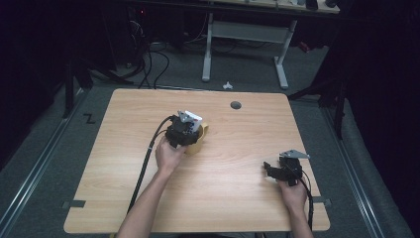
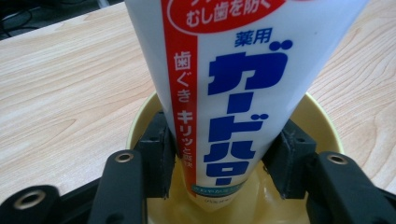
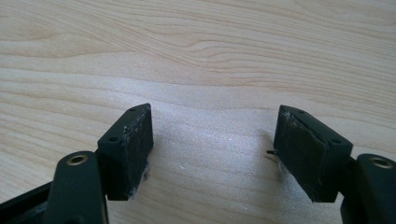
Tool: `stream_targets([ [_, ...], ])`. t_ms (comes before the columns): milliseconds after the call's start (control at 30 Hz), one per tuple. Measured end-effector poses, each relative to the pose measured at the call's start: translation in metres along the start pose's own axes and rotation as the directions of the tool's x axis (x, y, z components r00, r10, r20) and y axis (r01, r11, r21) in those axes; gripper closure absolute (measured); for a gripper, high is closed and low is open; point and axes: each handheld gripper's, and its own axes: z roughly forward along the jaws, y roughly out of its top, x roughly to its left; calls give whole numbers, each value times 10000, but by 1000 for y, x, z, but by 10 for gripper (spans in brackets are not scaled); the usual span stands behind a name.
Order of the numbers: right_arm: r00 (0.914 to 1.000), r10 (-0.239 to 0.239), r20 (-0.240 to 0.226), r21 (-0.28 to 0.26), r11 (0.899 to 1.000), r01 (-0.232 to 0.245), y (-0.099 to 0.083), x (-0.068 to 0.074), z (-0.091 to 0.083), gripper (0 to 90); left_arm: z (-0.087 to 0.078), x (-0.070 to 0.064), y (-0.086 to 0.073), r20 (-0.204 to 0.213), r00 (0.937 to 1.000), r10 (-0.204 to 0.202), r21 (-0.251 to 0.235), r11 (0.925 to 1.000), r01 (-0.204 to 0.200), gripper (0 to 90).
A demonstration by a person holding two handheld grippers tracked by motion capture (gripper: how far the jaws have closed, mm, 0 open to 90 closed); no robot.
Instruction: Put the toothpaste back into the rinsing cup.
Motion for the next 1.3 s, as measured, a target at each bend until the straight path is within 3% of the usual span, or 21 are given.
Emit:
stream_targets([
  [133,10000,-2,2,0,10000,2,0,0,0,285,0,-1,0,-165,9996,248,158,9996,-245,466],
  [567,10000,7,1,2,10000,-7,0,0,0,285,0,-1,0,-21,9999,136,131,9998,-136,440],
  [733,10000,11,3,4,10000,-11,0,0,0,285,-2,1,0,344,9992,-224,-66,9997,227,413],
  [1300,10000,10,4,4,10000,-10,0,0,0,285,-20,3,6,353,9989,-305,-777,9964,331,321],
])
